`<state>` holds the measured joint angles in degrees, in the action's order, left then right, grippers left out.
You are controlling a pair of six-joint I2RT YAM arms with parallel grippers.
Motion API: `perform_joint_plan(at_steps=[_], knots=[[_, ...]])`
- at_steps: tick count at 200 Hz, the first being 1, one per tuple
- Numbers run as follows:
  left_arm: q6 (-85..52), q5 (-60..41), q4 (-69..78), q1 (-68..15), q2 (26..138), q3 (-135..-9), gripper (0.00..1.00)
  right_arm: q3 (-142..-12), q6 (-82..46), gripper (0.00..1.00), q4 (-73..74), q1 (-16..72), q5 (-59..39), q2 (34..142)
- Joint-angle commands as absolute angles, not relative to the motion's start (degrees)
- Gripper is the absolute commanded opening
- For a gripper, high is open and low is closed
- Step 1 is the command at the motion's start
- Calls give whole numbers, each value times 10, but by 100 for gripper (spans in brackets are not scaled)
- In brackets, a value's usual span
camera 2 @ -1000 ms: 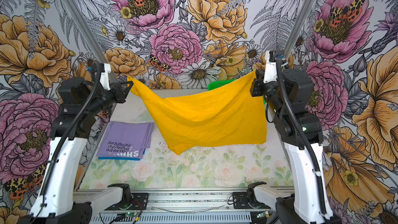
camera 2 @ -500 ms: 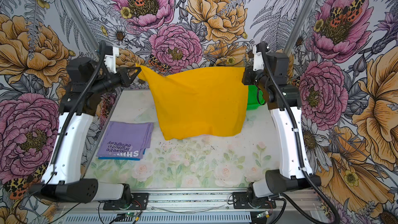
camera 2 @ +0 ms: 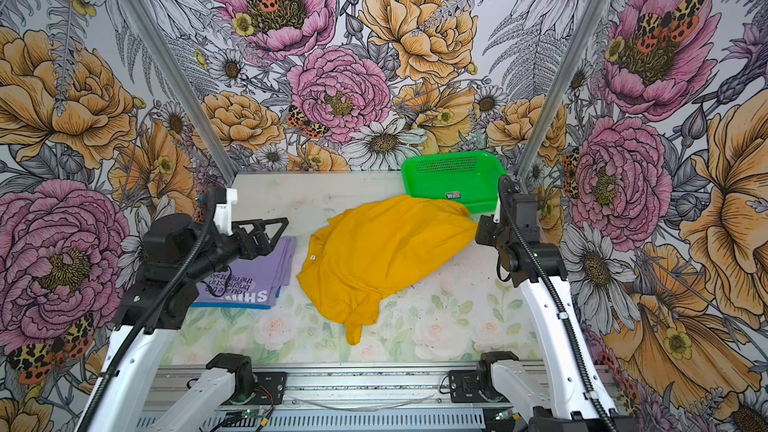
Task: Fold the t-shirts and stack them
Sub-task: 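Lay the stretched shirt flat on the table and release both grippers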
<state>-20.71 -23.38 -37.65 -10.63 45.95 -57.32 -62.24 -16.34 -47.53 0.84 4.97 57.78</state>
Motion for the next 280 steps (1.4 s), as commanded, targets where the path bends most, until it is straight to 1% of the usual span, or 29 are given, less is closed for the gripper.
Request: perform_joint_plan(at_steps=[1, 27, 41, 60, 68, 79, 87, 99, 109, 140, 167, 189, 239, 280], knots=[[-265, -170, -388, -193, 444, -526, 99, -596, -203, 0, -435, -11, 78, 540], [-346, -80, -371, -320, 444, -449, 99, -565, -218, 0, -422, -29, 122, 528], [-399, -45, -356, -385, 444, -405, 99, -550, -225, 0, -414, -38, 151, 517], [-456, -9, -329, -469, 447, -350, 98, -529, -227, 0, -401, -48, 159, 509], [-479, -8, -319, -499, 452, -332, 96, -523, -226, 0, -397, -50, 157, 509], [-504, 4, -317, -544, 460, -316, 88, -518, -224, 0, -391, -53, 150, 512], [-514, 15, -314, -585, 465, -309, 84, -516, -221, 0, -388, -52, 145, 514], [-508, 23, -285, -638, 467, -293, 82, -513, -218, 0, -380, -53, 138, 515], [-498, 17, -257, -661, 472, -282, 80, -511, -217, 0, -373, -52, 132, 517], [-481, -23, -189, -665, 529, -261, 67, -513, -219, 0, -360, -53, 108, 520], [-479, -47, -135, -665, 613, -263, 61, -517, -213, 0, -359, -52, 102, 516], [-485, -56, -130, -671, 661, -273, 53, -519, -207, 0, -359, -54, 95, 512], [-519, -56, -144, -703, 685, -276, 52, -525, -204, 0, -357, -54, 81, 519], [-528, -47, -140, -706, 731, -290, 41, -530, -203, 0, -352, -54, 73, 525]])
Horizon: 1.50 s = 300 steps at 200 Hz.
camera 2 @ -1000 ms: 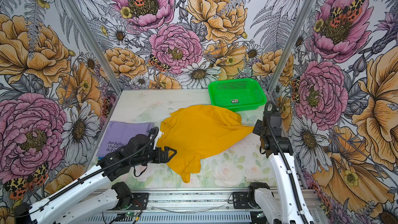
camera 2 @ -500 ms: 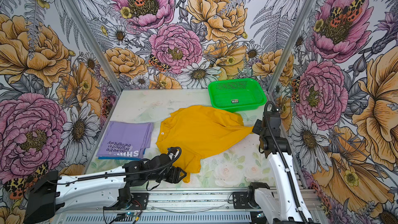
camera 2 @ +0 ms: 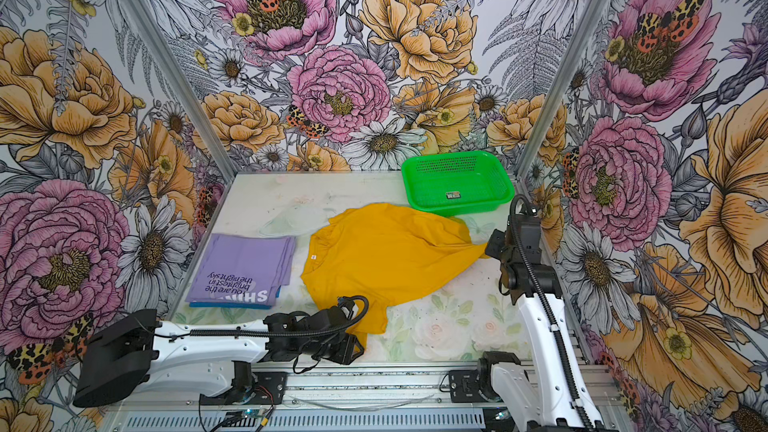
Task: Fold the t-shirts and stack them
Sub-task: 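Lay the stretched shirt flat on the table and release both grippers, then grasp the yellow shirt's far edge with both grippers and lift it high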
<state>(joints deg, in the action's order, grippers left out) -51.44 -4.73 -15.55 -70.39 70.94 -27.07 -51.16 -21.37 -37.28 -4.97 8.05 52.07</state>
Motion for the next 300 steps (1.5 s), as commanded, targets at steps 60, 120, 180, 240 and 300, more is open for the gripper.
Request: perform_joint_plan(at_steps=[60, 120, 180, 240, 300], knots=[[-525, -22, -196, -707, 732, -319, 0, -532, -194, 0, -352, -54, 71, 517], [-391, 230, -698, -650, 600, -592, 0, -601, -181, 0, -352, -58, 51, 539], [-180, 416, -738, -521, 594, -815, 0, -688, -164, 0, -355, -67, 4, 519], [57, 338, -629, -376, 585, -1058, 0, -814, -157, 0, -355, -68, -90, 539], [157, 250, -657, -370, 722, -1439, 0, -991, -147, 0, -372, -68, -160, 542]])
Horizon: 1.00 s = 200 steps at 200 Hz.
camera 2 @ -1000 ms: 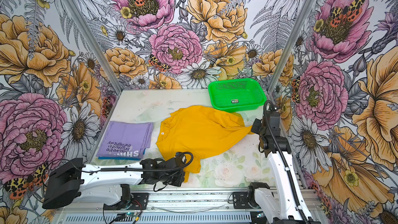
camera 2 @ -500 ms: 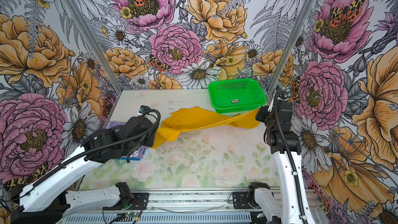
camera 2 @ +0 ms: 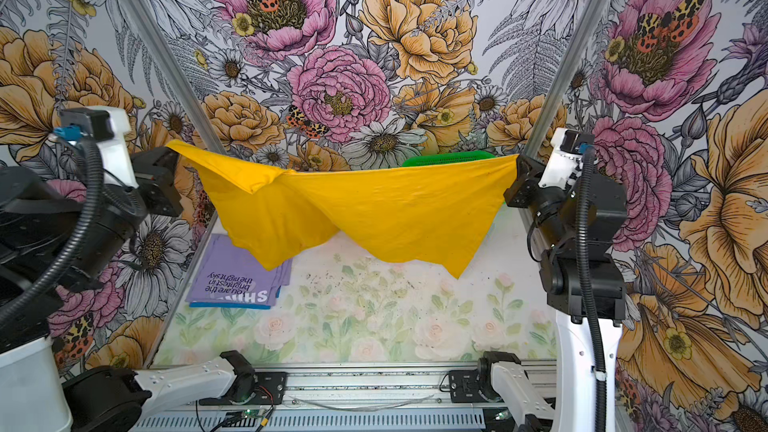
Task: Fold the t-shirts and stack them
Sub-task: 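Grasp the yellow shirt's far edge with both grippers and lift it high, then swing the lifted shirt toward the robot and lay it flat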
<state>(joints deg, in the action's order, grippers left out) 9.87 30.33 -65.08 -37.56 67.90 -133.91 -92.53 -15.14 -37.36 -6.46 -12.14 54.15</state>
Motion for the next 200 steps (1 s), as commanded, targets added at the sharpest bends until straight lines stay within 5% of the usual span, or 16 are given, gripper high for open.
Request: perform_joint_plan(at_steps=[1, 36, 131, 179, 200], knots=[[158, 248, -657, -370, 722, -1444, 0, -994, -148, 0, -373, -69, -161, 542], [173, 179, -652, -371, 738, -1536, 0, -1065, -175, 0, -374, -69, -199, 536], [178, 98, -586, -379, 658, -1437, 0, -1105, -242, 0, -415, -69, -207, 512], [184, 147, -555, -379, 687, -1279, 0, -985, -261, 0, -449, -69, -189, 546], [132, 60, -484, -287, 692, -1129, 0, -876, -247, 0, -439, -68, -163, 575]])
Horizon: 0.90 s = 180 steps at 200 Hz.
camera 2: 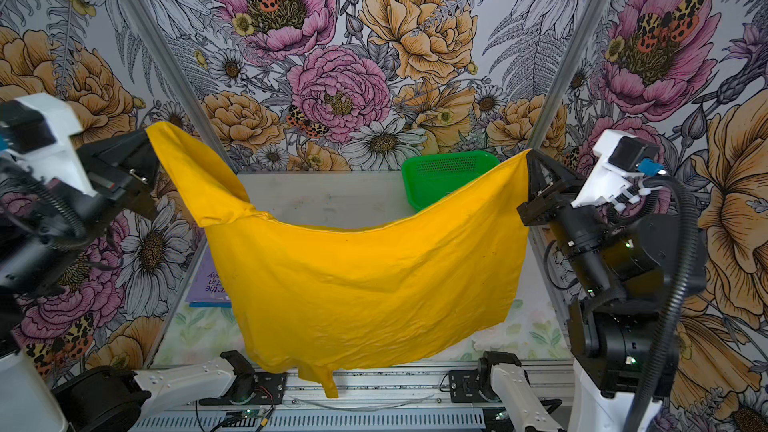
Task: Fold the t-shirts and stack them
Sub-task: 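Swing the lifted shirt toward the robot and lay it flat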
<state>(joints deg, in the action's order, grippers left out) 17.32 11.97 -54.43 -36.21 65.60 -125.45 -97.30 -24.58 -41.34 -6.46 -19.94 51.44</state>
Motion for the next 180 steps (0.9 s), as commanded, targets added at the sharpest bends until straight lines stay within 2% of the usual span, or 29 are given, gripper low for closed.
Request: perform_joint_plan(at_steps=[1, 20, 51, 71, 98, 180], knots=[[127, 50, -479, -280, 694, -1123, 0, -870, -245, 0, -438, -68, -160, 576], [42, -73, -392, -187, 735, -1004, 0, -769, -225, 0, -396, -69, -91, 622], [-5, -65, -283, -166, 870, -906, 0, -667, -227, 0, -264, -88, -70, 750], [-24, -45, -246, -152, 968, -920, 0, -654, -223, 0, -188, -95, -65, 824], [-27, -84, -239, -141, 1063, -960, 0, -667, -215, 0, -161, -98, -68, 876], [-47, -143, -205, -123, 1152, -963, 0, -707, -185, 0, -158, -112, -65, 948]])
